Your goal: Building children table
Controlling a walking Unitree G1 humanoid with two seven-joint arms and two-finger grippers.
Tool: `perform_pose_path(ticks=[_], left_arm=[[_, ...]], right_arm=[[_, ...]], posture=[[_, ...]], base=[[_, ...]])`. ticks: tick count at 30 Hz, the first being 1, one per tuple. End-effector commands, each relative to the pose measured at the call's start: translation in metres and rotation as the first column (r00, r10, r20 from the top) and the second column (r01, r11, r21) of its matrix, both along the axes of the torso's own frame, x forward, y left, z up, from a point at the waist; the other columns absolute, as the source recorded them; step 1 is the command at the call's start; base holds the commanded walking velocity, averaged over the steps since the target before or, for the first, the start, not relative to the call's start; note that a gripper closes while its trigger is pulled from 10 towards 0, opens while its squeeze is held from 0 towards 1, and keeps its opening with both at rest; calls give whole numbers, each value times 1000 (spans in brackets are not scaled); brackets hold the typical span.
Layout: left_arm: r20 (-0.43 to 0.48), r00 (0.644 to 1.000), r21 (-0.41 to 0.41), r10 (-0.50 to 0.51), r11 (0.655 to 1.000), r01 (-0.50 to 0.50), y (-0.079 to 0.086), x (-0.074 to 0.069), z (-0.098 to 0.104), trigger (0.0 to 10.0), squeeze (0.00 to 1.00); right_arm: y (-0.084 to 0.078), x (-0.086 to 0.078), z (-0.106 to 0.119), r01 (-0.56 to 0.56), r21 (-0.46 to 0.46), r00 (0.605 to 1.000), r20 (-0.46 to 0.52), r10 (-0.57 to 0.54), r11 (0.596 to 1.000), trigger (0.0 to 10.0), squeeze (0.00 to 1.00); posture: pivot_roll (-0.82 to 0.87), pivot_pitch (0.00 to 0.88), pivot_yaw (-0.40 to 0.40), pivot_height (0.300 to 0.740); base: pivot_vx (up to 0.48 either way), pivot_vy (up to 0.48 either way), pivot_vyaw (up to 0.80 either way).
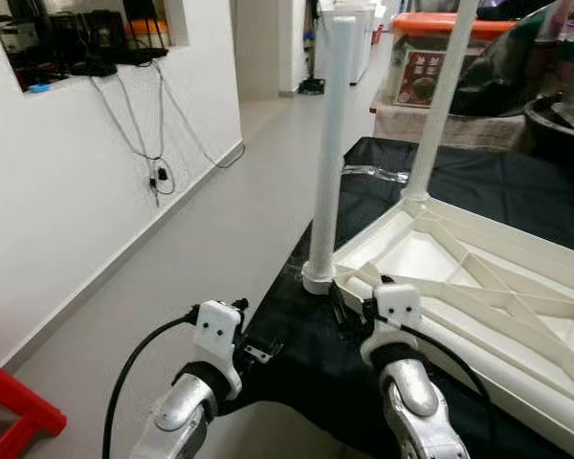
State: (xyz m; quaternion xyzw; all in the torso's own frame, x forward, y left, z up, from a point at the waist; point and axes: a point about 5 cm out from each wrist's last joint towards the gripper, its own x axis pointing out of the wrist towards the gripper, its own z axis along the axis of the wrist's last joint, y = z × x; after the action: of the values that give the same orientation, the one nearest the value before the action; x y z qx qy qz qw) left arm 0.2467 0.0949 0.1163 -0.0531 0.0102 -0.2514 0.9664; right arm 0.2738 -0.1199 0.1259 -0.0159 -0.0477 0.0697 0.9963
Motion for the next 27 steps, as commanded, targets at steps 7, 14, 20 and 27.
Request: perform_pose_path(ticks=[7, 14, 20, 27], left_arm=[[14, 999, 39, 43, 998, -43, -3, 0, 2, 10000, 0], [6, 999, 80, 39, 996, -39, -4, 4, -1, 10000, 0], [-9, 999, 103, 50, 993, -49, -5, 3, -4, 10000, 0], [-11, 998, 114, 61, 992, -59, -4, 3, -5, 10000, 0]], right_arm=[[2, -3, -1, -4, -14, 1000, -29, 3, 1000, 10000, 0], [3, -4, -1, 3, -2, 999, -32, -3, 1000, 10000, 0], [1, -4, -4, 15, 8, 998, -68, -14, 1000, 10000, 0], [-1, -5, -3, 25, 16, 998, -64, -24, 1000, 10000, 0]], posture=[[-15, 0, 42, 740], [-20, 0, 46, 740], [-21, 0, 41, 740], [-25, 0, 40, 740]], base=[[0, 0, -767], [0, 0, -139], [0, 0, 0], [0, 0, 0]])
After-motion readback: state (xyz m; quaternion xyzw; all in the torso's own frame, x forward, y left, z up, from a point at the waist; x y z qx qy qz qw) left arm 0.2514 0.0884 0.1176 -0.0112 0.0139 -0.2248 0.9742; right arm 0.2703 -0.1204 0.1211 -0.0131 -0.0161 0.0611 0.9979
